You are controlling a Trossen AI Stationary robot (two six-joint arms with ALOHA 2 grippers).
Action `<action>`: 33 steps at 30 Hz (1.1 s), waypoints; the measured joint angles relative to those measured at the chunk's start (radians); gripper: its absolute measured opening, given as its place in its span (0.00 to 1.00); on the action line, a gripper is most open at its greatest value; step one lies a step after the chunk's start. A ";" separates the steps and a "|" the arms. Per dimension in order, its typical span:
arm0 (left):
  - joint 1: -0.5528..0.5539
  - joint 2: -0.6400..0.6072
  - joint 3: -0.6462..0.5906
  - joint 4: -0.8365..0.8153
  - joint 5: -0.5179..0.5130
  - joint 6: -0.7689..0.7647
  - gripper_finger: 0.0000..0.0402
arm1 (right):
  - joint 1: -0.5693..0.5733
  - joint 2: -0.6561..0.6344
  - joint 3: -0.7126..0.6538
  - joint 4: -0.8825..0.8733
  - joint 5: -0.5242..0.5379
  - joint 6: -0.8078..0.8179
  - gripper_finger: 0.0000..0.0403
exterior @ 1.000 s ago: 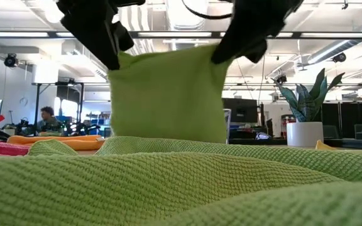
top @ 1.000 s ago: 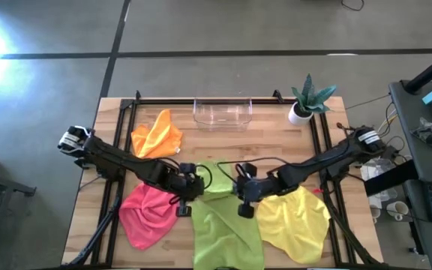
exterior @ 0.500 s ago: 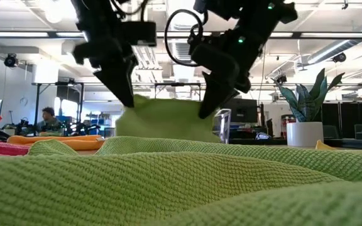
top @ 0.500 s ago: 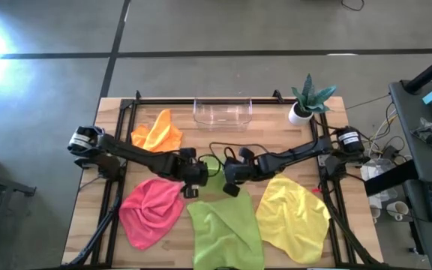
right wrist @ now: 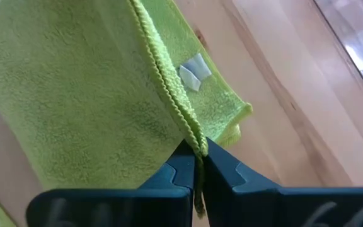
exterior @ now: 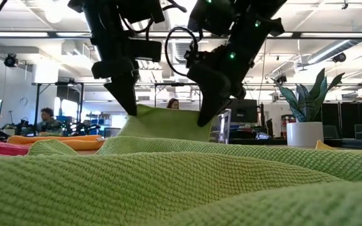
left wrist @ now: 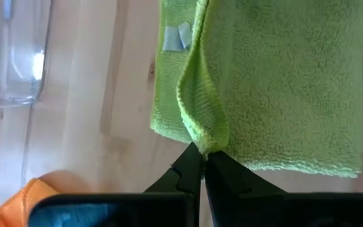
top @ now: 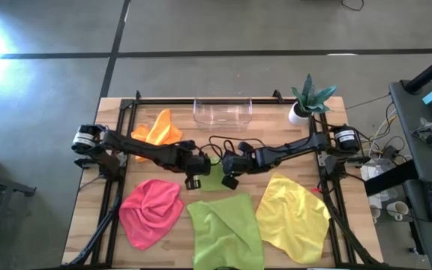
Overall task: Fold microfiber towels
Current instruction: Fold the top green microfiber towel on the table, then put the top green microfiber towel into the transparent bin
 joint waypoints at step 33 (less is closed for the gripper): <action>0.036 -0.017 0.036 -0.121 0.039 -0.041 0.29 | -0.028 -0.040 0.159 -0.358 0.024 -0.042 0.35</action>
